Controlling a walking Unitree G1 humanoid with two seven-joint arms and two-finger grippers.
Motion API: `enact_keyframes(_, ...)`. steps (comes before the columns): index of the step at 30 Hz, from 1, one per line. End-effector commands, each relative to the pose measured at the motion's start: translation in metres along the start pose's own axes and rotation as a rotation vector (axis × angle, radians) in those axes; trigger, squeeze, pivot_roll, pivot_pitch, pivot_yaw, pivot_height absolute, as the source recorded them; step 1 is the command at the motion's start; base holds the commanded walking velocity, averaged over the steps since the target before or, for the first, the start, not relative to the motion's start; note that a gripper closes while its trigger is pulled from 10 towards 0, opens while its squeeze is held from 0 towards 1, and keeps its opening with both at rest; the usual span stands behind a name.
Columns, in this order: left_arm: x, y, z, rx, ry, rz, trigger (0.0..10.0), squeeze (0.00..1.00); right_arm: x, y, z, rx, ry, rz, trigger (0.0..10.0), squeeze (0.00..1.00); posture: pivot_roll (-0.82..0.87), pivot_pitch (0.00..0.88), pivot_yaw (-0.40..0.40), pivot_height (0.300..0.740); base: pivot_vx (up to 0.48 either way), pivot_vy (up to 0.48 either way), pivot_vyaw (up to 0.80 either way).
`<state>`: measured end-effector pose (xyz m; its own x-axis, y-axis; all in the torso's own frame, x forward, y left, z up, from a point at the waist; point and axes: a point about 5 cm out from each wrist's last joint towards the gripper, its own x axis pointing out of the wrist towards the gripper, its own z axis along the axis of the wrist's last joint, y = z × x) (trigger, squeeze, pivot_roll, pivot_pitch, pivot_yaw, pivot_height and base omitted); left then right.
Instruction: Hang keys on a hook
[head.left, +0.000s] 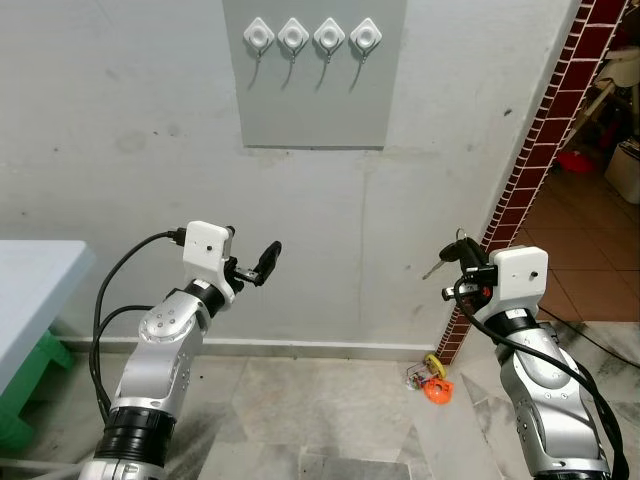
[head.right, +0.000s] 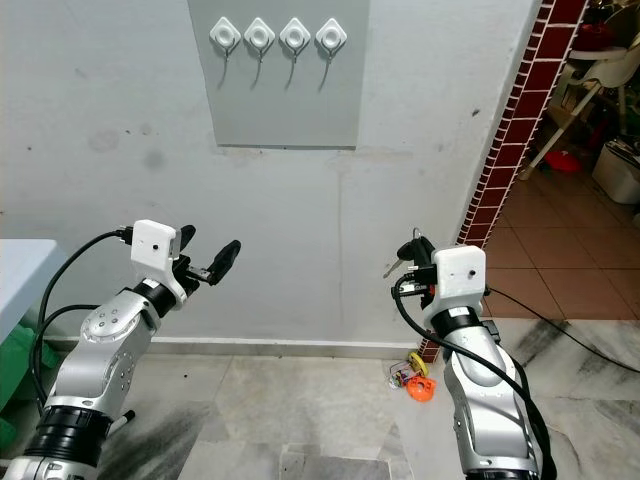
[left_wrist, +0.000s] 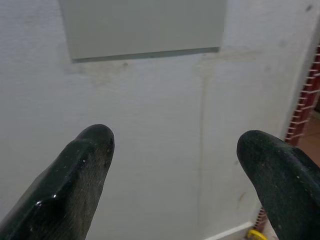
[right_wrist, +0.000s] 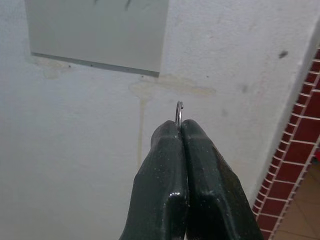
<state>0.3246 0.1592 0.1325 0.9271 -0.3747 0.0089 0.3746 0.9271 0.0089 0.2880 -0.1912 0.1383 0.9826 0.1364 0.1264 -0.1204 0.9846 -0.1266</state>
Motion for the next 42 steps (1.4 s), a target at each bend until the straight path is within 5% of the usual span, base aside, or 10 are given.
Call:
enact_keyframes(1, 0.0003, 0.0081, 0.0041, 0.011, -0.005, 0.018, 10.0, 0.0, 0.0042, 0.0013, 0.0078, -0.005, -0.037, 0.009, 10.0, 0.0, -0.04, 0.0, 0.029, 0.74, 0.334, 0.0, 0.0)
enact_keyframes(42, 0.0023, 0.0055, 0.0041, 0.001, -0.012, 0.019, 10.0, 0.0, 0.0046, 0.0067, 0.0046, 0.004, -0.033, 0.035, 10.0, 0.0, -0.04, 0.0, 0.027, 0.74, 0.314, 0.0, 0.0)
